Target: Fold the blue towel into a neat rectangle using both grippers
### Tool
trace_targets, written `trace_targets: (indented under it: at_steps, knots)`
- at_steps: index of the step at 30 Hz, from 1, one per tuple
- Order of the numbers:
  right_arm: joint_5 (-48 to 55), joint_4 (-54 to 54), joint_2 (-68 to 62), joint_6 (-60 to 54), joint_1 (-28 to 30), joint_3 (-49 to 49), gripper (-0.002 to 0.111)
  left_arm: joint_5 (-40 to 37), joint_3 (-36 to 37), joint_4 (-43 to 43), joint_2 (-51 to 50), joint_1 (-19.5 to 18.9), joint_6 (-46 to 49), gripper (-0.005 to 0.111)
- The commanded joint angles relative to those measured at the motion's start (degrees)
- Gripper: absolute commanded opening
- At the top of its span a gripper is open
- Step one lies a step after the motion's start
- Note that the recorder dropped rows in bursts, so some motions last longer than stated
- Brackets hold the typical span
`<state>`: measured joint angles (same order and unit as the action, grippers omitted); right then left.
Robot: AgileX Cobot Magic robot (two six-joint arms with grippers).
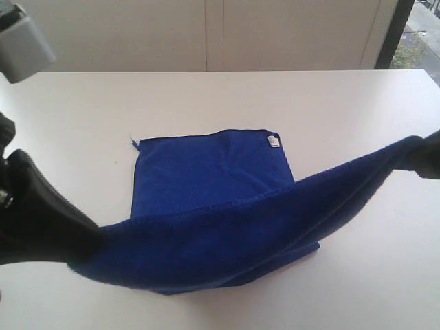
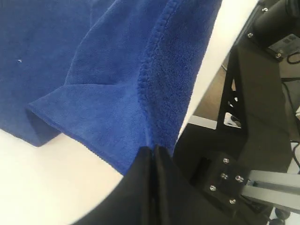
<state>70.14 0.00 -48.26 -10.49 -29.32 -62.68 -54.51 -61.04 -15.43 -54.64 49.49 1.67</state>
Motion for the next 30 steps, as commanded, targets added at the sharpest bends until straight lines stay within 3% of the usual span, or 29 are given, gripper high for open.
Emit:
trace_targets:
  at_steps: [1,5,11,18,22,30]
  knots:
    - [-0.17,4.38,4.65,0.21,-0.4,1.01,0.0,-2.25,0.54,-1.48,1.69,2.99,-3.2,0.0]
    - [-0.17,7.85,4.77,-1.22,-0.4,1.01,0.0,-2.14,0.54,-3.62,1.69,5.47,-3.79,0.0]
    - [-0.17,8.13,4.77,-1.32,-0.4,1.01,0.0,-3.1,0.54,-0.07,2.63,8.75,-9.68,0.0]
    - [-0.17,4.14,2.68,-1.32,-0.4,3.34,0.0,0.53,5.22,11.71,2.52,8.97,-17.36,0.0]
    - [-1.07,3.64,-1.01,-1.32,-0.4,5.52,0.0,-2.88,5.75,25.14,2.52,8.97,-23.89,0.0]
    - [-2.19,2.25,-3.58,-1.32,-0.4,4.01,0.0,-7.08,-3.57,28.09,2.52,8.97,-22.77,0.0]
